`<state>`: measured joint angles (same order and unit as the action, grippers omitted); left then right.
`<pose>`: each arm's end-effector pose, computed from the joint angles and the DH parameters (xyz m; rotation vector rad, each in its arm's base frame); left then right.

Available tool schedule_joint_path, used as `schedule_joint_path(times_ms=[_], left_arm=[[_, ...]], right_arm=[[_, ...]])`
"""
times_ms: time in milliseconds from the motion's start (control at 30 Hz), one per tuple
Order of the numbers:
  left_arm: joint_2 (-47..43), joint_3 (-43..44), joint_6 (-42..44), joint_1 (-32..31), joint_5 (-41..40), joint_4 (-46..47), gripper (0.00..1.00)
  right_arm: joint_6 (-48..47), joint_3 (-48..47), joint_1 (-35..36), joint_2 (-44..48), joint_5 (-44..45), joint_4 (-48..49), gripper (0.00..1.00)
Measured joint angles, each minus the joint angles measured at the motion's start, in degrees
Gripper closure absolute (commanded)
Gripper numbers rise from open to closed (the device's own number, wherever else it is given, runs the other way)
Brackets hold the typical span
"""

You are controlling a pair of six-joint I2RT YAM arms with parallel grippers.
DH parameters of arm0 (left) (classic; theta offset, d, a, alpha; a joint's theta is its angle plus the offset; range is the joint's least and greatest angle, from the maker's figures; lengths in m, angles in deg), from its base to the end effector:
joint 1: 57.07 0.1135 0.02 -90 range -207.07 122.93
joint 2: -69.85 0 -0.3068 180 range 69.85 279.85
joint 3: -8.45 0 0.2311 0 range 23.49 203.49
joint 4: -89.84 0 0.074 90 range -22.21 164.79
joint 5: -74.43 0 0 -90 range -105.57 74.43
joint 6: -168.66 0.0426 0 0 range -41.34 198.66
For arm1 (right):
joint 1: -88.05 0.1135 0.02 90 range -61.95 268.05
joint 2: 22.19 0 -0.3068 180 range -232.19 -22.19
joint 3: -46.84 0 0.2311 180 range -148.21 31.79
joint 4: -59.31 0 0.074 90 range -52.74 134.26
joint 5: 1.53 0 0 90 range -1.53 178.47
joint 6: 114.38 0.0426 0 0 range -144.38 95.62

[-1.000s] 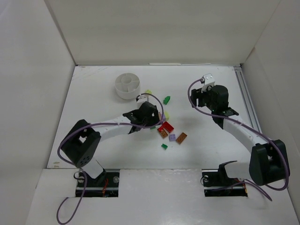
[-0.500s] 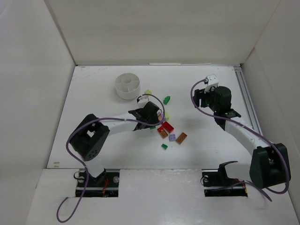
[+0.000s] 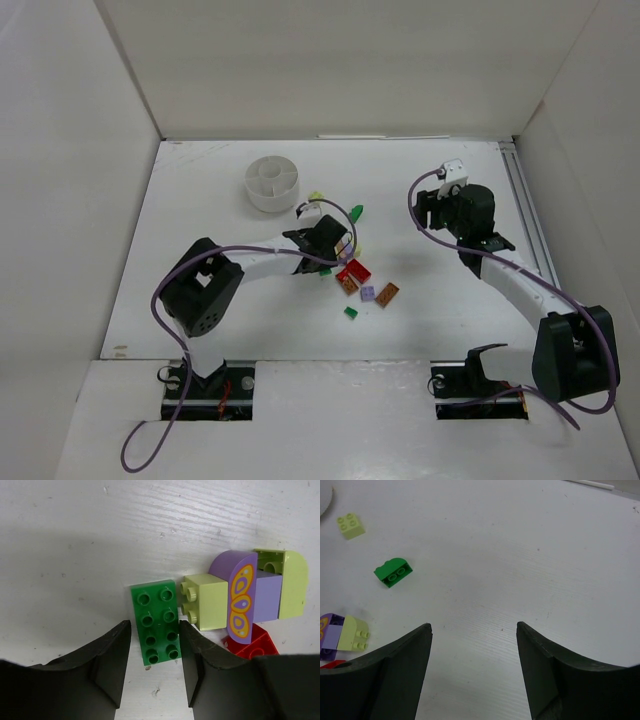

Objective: Sort the legos into containers by color

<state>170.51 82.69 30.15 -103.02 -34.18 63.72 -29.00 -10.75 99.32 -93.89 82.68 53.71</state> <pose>0.2554 -0.2445 0.2214 -0.1906 2.4436 -0.3368 0.2516 0.0545 0.3092 -0.3323 1.8878 0.1749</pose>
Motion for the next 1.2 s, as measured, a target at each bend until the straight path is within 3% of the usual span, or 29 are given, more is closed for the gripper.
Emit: schedule_joint_path(times_ms=[133, 433, 600, 800, 1200], left_arm=[[1.5, 1.8, 0.0, -0.1, -0.3, -0.7, 0.62], [2.3, 3.2, -0.3, -0.1, -0.7, -1.8, 0.81], [1.1, 3.2, 0.2, -0.1, -3.4, -3.6, 0.81], [-6.4, 5.2, 3.6, 0.7, -10.9, -5.0, 0.81], [-11.9, 12.1, 12.8, 21.5, -19.9, 3.6, 0.77]], right_arm=[[0.0, 0.0, 0.0, 0.0, 0.0, 0.0, 0.27], [0.0, 0.4, -0.4, 0.0, 0.4, 0.0, 0.27], [-0.1, 0.4, -0.4, 0.0, 0.4, 0.0, 0.27], [-0.6, 0.4, -0.4, 0.3, 0.3, 0.0, 0.27], [-2.7, 0.4, -0.4, 4.6, 0.4, 0.0, 0.26]])
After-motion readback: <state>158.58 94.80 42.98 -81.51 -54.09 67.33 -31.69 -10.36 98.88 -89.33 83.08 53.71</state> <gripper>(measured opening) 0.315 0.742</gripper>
